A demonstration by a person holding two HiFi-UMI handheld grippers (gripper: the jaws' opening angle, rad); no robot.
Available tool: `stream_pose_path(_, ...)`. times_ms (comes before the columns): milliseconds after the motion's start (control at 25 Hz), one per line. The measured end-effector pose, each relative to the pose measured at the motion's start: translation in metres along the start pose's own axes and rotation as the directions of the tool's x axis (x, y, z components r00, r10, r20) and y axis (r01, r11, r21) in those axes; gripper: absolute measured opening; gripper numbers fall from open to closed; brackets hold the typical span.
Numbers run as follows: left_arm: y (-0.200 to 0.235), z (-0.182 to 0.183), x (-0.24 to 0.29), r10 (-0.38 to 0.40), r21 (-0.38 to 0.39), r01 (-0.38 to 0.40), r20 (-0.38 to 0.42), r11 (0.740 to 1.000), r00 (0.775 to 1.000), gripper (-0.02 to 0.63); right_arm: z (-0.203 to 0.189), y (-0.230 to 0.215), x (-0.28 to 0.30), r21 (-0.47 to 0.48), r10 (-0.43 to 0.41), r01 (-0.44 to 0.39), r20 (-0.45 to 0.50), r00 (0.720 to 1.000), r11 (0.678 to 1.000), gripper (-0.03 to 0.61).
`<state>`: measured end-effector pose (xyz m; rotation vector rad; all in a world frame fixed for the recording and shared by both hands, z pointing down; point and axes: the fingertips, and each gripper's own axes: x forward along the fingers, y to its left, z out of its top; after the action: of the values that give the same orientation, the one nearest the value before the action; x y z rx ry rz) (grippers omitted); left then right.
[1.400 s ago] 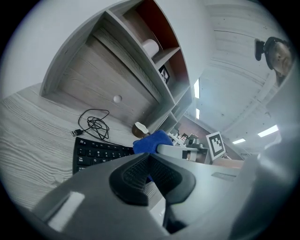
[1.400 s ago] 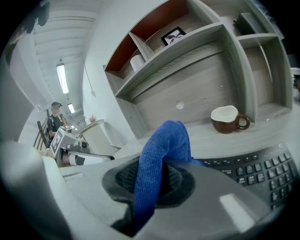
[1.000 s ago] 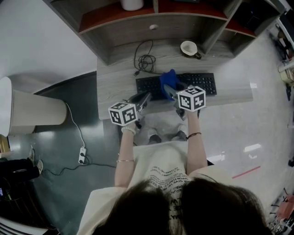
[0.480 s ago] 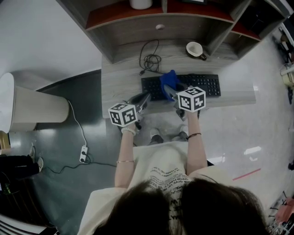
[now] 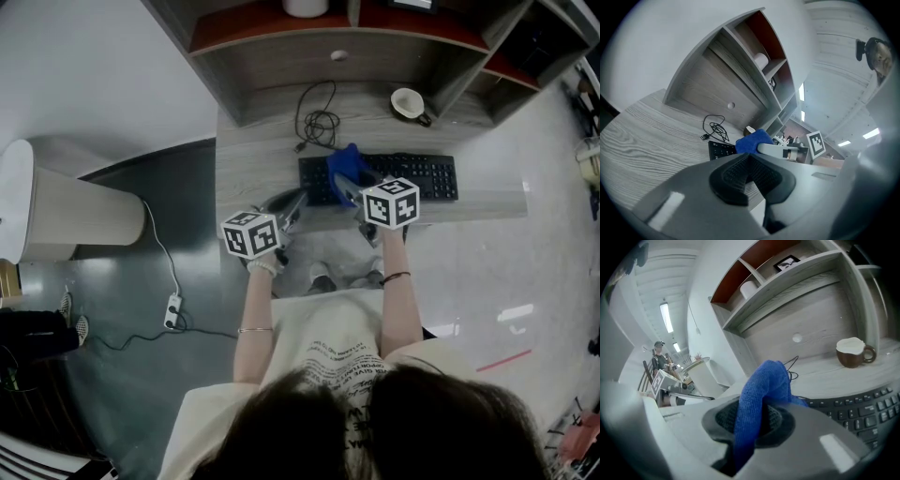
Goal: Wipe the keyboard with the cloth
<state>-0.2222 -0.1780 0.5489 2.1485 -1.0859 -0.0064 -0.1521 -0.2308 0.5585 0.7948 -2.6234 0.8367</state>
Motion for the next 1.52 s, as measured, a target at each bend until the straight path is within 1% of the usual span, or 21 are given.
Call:
stream_pose_path(400, 0.012, 0.002, -0.011, 0.016, -0.004, -0.016, 0.006, 1.0, 1.0, -0.012, -0.001, 0.012, 0.017, -0.006, 0.025, -0.025, -0.013, 1.0, 1.0, 0.052)
stream_pose_path(1080, 0.039, 0.001, -0.034, 0.083, -0.028, -0.082, 0.027, 0.996, 0.996, -0.012, -0.002, 0.039, 0.053, -0.019, 0.098, -0.099, -0.044, 0.994, 0.995, 0.052)
stream_pose_path(1320, 0.044, 0.004, -0.037, 0.099, -0.019, -0.098, 0.039, 0.995, 0.994, -0.012, -0.004, 0.045, 0.059, -0.017, 0.116, -0.117, -0.047, 0.992, 0.993, 0.052)
stream_pose_path(1520, 0.044, 0.003, -0.039, 0.12, -0.01, -0.12, 0.05, 0.993, 0.991, -0.012, -0.006, 0.051, 0.062, -0.016, 0.154, -0.155, -0.05, 0.987, 0.988, 0.052)
